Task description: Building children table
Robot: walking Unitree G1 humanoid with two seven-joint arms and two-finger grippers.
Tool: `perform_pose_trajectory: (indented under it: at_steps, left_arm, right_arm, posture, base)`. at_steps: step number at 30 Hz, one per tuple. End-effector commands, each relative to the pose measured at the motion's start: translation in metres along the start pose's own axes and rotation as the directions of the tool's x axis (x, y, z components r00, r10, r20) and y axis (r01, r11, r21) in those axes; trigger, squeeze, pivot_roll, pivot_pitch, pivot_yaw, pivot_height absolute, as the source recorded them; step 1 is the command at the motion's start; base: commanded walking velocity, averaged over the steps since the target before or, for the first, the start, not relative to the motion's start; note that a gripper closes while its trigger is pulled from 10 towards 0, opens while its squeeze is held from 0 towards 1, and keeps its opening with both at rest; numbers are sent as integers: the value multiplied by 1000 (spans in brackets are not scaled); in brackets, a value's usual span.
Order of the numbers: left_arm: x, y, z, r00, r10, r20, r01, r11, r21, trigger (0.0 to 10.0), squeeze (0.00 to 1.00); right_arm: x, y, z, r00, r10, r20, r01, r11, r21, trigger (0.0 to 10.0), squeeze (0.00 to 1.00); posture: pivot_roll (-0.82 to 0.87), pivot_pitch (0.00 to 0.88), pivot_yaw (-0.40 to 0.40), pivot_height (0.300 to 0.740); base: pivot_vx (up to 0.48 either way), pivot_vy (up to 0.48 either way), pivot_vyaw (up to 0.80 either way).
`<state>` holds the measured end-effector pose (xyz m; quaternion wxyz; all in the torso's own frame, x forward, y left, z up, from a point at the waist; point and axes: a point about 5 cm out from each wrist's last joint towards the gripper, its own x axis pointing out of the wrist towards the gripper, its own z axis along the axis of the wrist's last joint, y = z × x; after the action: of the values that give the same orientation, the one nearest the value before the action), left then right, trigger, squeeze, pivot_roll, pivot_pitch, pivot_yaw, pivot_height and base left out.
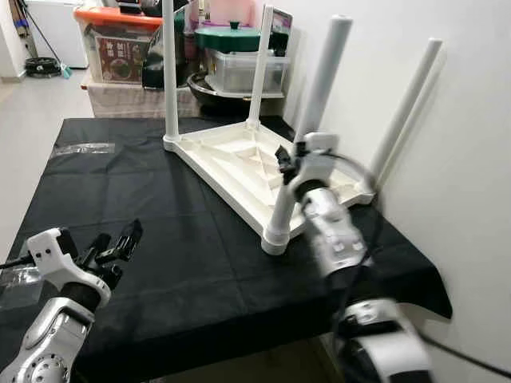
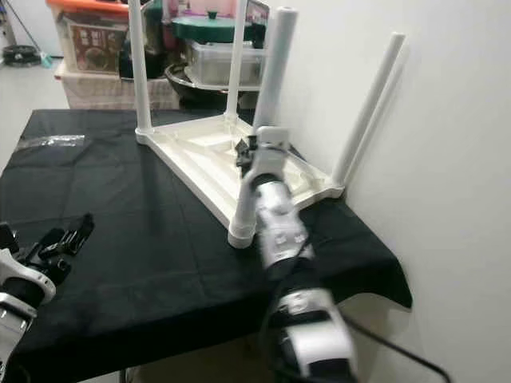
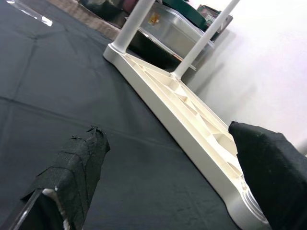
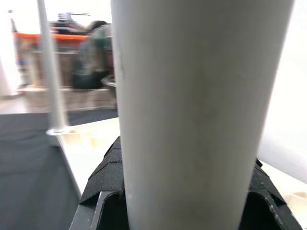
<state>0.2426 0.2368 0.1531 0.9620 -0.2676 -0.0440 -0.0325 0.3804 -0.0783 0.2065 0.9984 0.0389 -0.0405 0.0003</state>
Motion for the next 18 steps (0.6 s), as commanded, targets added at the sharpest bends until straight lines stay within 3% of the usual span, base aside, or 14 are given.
perform_pose_trajectory:
  at_steps: [1,3,8,10,18]
  left_arm:
    - [0,-3,-1,1000,-1,-2,1,1000,4,10000,0]
    - [0,-3,0,1000,2,2,-2,1000,3,10000,0]
    - [0,-3,-1,1000,6,5,-6,1000,1,10000,0]
    - [-1,-3,-2,1000,11,7,-11,1000,-4,10000,0]
    - [-3,-1,-2,1000,20,10,-19,1000,-4,10000,0]
  right_arm:
    - [-10,-3,-41,977,-101,-187,97,995,-31,0,0]
    - [-7,8,-35,973,-142,-182,143,990,-8,0,0]
    - [-6,16,-32,969,-159,-189,164,986,10,0,0]
    - [-13,25,-36,953,-195,-230,205,979,17,0,0]
    - [-21,26,-40,922,-277,-269,294,956,23,0,0]
  posture:
    - [14,0,-110,740]
    - [16,0,-117,740]
    - [19,0,-126,740]
    - [22,0,-132,740]
    - [21,0,-131,740]
  base:
    - [0,0,0]
    - [0,0,0]
    - [0,0,0]
    - [0,0,0]
    - [0,0,0]
